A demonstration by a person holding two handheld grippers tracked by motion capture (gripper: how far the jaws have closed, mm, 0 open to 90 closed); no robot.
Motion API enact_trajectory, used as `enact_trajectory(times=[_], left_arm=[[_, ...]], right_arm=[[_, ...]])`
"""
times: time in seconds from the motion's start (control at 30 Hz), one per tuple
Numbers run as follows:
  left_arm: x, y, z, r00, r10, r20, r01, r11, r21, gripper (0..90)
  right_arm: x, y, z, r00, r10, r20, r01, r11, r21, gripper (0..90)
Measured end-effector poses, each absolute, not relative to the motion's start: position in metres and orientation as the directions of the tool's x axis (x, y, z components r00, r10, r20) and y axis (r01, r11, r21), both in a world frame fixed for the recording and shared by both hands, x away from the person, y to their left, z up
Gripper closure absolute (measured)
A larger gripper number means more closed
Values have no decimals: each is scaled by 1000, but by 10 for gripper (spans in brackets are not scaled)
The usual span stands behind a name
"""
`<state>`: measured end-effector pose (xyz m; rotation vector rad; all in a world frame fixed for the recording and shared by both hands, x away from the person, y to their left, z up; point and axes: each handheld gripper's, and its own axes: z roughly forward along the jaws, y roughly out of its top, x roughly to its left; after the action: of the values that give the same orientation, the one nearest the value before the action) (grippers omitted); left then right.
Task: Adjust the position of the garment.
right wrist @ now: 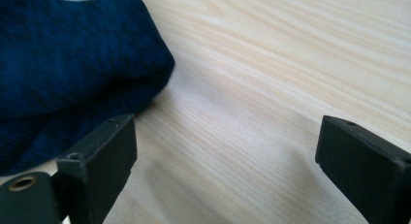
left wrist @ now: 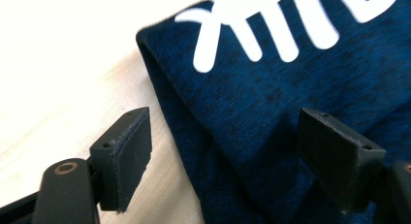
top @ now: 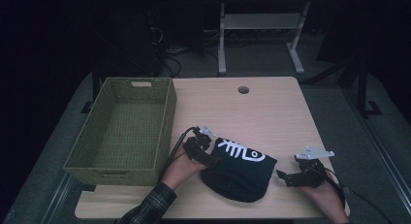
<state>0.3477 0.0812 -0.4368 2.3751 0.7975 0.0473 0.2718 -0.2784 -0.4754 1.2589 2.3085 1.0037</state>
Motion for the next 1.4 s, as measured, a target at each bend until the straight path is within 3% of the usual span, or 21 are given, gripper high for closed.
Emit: enact_trajectory(times=[0.4,0.63,0.93,1.4], left_arm=[[350,77,-455,814,553,-181,552,-636,539,182],[346,75,-455,822,550,-150,535,-652,537,199],[342,74,-454,835,509,-209,531,-647,547,474],[343,72,-450,842,491,-225,527,-657,539,688]], right_arm=[[275,-278,-482,-559,829,26,599,382,704,71],[276,-279,-483,-563,826,26,589,379,714,72],[276,-279,-483,-571,820,25,584,385,715,72],[276,-279,-483,-575,818,25,582,387,715,72]])
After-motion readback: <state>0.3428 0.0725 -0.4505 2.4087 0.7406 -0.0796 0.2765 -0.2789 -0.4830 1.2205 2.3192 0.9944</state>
